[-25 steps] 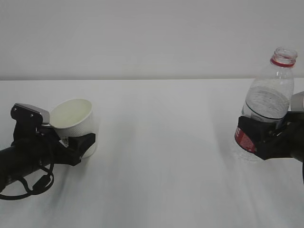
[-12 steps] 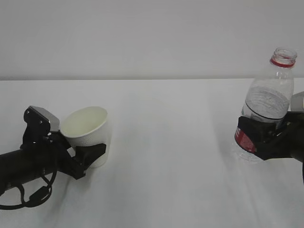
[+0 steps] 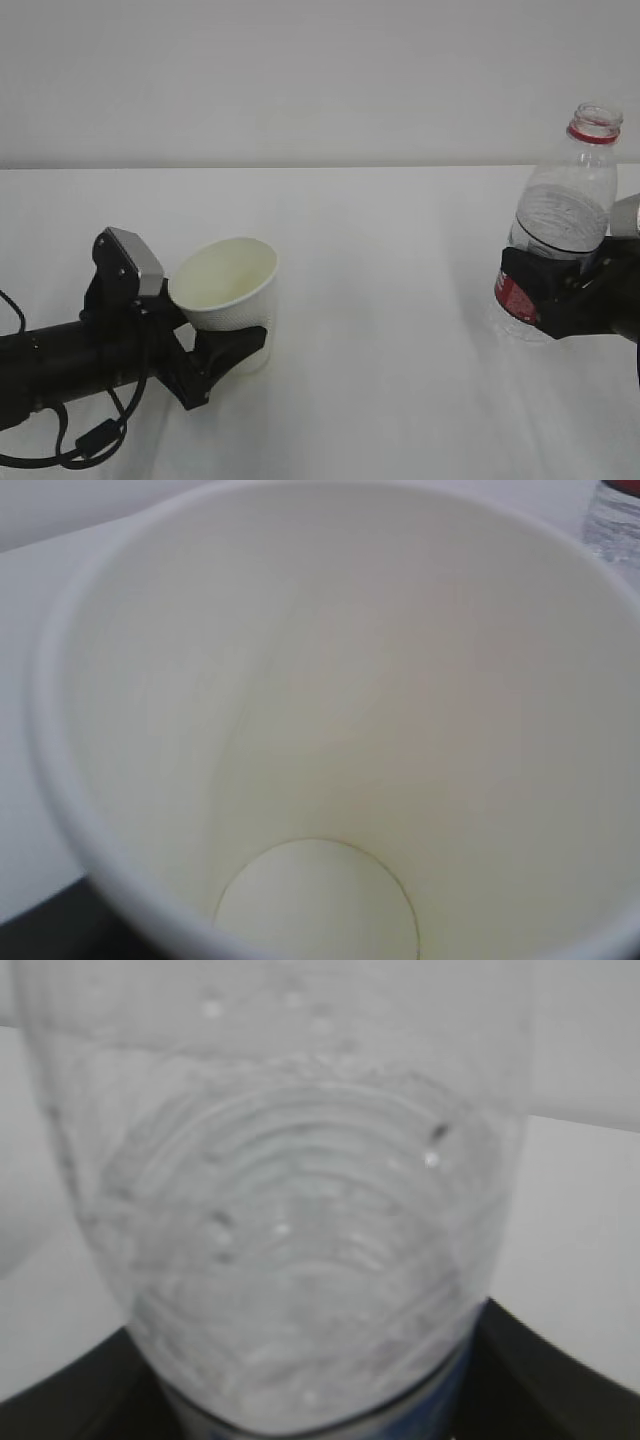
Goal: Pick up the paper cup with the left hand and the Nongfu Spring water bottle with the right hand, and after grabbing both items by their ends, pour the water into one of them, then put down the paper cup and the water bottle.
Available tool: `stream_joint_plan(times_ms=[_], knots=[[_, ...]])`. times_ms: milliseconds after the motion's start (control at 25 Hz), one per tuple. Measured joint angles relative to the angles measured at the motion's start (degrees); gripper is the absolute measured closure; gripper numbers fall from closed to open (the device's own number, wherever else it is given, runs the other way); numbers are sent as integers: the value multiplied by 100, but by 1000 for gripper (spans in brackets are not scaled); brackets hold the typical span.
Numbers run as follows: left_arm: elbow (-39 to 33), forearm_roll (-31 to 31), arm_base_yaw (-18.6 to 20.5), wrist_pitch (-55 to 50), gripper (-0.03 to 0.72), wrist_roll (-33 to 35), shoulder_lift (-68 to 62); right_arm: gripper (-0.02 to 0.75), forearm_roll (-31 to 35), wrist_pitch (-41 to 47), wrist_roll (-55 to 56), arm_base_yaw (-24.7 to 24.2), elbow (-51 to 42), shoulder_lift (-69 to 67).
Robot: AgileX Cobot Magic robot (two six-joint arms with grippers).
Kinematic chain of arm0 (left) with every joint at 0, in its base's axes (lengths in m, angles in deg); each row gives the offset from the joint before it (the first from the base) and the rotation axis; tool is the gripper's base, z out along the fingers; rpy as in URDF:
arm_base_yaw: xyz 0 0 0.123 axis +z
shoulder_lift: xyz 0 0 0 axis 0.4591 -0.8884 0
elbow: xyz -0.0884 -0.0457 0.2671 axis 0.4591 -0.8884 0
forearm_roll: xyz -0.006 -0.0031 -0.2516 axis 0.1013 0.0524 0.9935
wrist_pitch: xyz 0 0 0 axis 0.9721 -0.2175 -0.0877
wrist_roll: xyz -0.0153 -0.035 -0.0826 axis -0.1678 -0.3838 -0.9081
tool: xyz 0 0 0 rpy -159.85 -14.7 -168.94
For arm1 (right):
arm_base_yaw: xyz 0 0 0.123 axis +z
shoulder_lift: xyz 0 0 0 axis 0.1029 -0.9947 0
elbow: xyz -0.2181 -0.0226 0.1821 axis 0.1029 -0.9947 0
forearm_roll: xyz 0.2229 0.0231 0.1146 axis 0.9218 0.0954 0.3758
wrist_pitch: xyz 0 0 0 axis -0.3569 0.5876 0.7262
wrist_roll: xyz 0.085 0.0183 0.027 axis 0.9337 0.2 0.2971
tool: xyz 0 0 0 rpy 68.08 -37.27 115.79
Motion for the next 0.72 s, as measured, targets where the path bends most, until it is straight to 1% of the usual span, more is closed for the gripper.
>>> stream_joint_plan(times_ms=[200, 320, 400, 560, 720], knots=[[175, -53, -540, 0, 155, -11, 0, 244, -2, 44, -44, 0, 0, 0], [333, -52, -870, 0, 157, -259, 0, 244, -2, 81, -44, 0, 0, 0], [452, -62, -1029, 0, 157, -416, 0, 244, -2, 120, -20, 0, 0, 0], [598, -62, -1319, 0, 158, -525, 0, 244, -2, 198, 94, 0, 0, 11], [665, -74, -1514, 0, 159, -699, 0, 244, -2, 414, 152, 0, 0, 273]])
